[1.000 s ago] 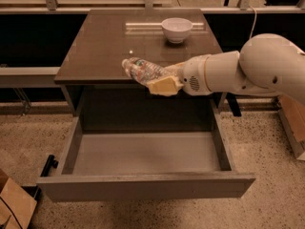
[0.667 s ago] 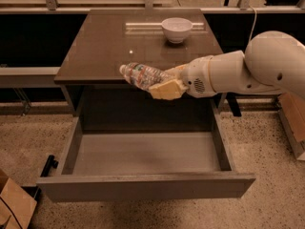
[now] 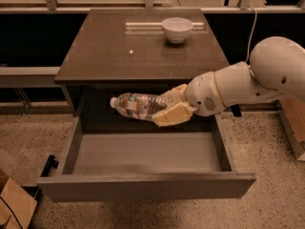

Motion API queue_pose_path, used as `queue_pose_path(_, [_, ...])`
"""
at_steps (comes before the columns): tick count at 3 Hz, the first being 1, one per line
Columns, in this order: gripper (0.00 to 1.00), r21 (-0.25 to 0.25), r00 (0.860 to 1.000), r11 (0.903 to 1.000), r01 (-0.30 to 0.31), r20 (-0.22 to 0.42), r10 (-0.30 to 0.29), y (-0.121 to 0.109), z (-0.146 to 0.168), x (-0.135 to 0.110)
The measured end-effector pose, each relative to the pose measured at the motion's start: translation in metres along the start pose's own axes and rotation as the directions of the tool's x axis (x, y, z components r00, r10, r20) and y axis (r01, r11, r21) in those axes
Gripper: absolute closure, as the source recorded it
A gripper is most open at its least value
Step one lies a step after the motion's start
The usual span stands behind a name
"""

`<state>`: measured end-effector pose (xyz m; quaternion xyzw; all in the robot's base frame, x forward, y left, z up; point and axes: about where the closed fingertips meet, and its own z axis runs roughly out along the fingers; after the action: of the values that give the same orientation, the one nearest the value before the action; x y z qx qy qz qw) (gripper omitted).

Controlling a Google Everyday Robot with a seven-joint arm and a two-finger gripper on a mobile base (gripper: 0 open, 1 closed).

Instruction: Place water bottle into top drawer

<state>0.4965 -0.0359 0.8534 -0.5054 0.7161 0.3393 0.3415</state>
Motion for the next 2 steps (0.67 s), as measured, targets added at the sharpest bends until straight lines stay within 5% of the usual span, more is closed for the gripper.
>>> queue_pose_path(1, [1.00,-0.022,0.996,0.9981,-0.058,-0.064,0.057,0.014,0.007,0.040])
queue_pose_path(2, [1.00,0.049,0.990,0.9911,-0.124,-0.057,0.127,-0.002,0.022,0.071])
